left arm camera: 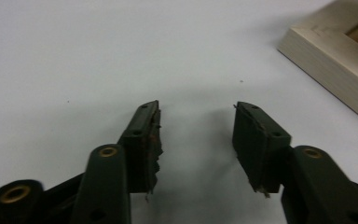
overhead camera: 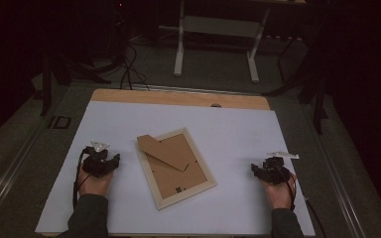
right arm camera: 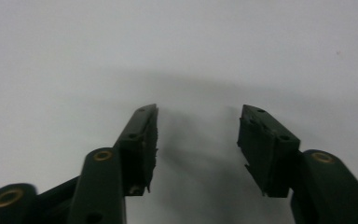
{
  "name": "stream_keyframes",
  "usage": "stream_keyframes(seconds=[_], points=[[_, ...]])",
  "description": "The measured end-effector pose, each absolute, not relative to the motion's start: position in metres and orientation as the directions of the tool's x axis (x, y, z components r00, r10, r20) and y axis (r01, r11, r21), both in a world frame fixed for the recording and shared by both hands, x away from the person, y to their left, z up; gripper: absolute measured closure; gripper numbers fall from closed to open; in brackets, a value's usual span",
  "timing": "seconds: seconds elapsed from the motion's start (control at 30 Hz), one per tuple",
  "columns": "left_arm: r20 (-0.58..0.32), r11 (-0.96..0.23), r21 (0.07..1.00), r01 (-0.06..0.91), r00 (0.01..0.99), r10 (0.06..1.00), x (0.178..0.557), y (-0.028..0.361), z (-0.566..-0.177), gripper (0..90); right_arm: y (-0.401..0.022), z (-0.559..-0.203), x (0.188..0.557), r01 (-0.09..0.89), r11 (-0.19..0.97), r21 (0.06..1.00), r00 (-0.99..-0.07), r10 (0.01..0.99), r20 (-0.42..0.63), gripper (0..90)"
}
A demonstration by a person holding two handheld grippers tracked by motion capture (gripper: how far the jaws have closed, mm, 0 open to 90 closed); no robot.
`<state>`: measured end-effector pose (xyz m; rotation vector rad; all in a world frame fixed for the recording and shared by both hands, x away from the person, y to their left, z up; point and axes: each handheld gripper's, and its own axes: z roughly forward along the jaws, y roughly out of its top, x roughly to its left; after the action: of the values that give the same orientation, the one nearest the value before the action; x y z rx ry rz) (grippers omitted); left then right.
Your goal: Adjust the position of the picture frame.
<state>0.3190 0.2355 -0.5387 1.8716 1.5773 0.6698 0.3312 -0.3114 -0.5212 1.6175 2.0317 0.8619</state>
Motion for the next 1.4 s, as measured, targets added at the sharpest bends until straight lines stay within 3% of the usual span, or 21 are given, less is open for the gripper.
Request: stream_keyframes(seconds=[0.33, 0.63, 1.03, 1.4], points=[[-0.092, -0.109, 0.755, 0.647, 0.269, 0.959, 0.305, 0.239, -0.518, 52.2, -0.301, -0.510, 0.323, 0.669, 0.185, 0.720, -0.309, 0.950, 0.042, 55.9], [-0.086, -0.160, 0.770, 0.618, 0.349, 0.933, 0.303, 0.233, -0.515, 52.0, -0.291, -0.504, 0.322, 0.653, 0.216, 0.726, -0.362, 0.931, 0.049, 52.1], [-0.106, -0.182, 0.761, 0.623, 0.396, 0.912, 0.305, 0.235, -0.512, 56.4, -0.281, -0.501, 0.314, 0.623, 0.247, 0.742, -0.413, 0.910, 0.044, 62.0], [-0.101, -0.220, 0.753, 0.620, 0.439, 0.893, 0.317, 0.241, -0.499, 57.7, -0.274, -0.487, 0.303, 0.581, 0.267, 0.769, -0.522, 0.847, 0.101, 69.2]])
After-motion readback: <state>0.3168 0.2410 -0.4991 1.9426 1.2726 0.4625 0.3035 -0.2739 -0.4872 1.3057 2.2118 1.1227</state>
